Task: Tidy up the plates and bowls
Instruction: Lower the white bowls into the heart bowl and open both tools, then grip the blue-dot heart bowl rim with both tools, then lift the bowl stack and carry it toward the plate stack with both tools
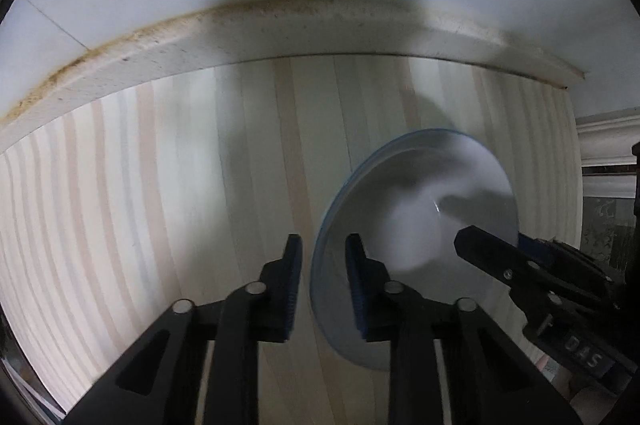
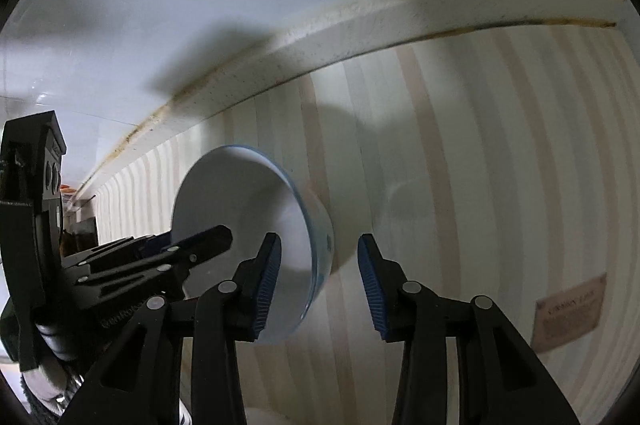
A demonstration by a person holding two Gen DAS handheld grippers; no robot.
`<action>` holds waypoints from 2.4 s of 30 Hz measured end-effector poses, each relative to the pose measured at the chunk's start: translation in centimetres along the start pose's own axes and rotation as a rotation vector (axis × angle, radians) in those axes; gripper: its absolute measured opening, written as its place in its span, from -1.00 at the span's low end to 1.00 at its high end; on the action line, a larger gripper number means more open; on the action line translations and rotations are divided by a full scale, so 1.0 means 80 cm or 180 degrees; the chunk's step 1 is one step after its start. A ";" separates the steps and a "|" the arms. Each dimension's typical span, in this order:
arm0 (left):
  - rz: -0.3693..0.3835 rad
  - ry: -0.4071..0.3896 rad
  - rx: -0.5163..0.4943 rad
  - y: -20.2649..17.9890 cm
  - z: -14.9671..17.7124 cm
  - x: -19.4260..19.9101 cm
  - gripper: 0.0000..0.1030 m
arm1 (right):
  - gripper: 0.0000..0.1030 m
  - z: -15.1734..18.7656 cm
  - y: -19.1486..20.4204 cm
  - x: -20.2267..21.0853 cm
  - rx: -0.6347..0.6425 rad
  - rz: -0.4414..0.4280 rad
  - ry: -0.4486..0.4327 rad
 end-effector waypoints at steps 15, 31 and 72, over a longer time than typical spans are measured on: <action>-0.0011 -0.0091 -0.0097 -0.010 0.015 0.008 -0.76 | -0.74 0.001 0.015 -0.023 0.0139 0.0138 0.0099; 0.0087 -0.0334 -0.0214 -0.004 0.047 0.084 -0.76 | -0.75 0.023 0.053 0.034 0.0197 0.0061 -0.0063; -0.0110 -0.0090 -0.0536 0.055 0.251 0.090 -0.75 | -0.75 0.289 0.119 0.073 -0.0020 -0.0136 0.0254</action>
Point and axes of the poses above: each gripper's, at about its wrist camera, not at the fingertips, and x roughly against the way its jaws point, y to its left, z to its underside, the point moved 2 cm from there along -x, roughly the way its jaws point, and after that the axes turned 11 degrees about x, right-handed, at the moved point
